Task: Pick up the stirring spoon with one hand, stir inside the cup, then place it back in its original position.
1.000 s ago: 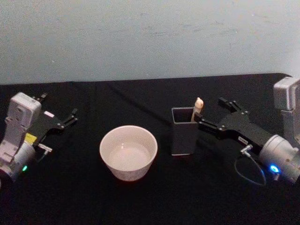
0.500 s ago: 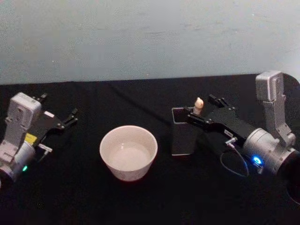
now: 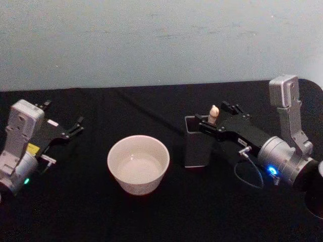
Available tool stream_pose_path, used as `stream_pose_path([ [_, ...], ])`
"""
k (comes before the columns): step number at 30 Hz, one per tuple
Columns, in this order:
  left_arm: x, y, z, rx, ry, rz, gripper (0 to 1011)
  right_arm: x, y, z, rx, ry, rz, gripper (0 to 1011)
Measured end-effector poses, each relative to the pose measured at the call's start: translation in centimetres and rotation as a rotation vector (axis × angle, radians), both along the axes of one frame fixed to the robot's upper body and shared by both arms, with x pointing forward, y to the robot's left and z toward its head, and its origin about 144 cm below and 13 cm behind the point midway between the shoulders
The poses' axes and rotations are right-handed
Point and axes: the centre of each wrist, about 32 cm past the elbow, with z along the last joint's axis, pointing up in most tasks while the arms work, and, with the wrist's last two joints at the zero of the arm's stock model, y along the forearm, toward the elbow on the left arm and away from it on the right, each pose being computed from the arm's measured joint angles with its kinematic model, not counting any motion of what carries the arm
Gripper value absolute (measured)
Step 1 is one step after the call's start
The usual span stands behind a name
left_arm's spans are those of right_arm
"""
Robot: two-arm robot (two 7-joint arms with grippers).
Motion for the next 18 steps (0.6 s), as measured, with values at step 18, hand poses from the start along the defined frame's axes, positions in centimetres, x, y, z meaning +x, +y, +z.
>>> stream_pose_path([
  [18, 0.00, 0.00, 0.00, 0.000, 0.000, 0.000, 1001, -0.07, -0.04, 0.03, 0.004, 0.000, 0.001, 622],
])
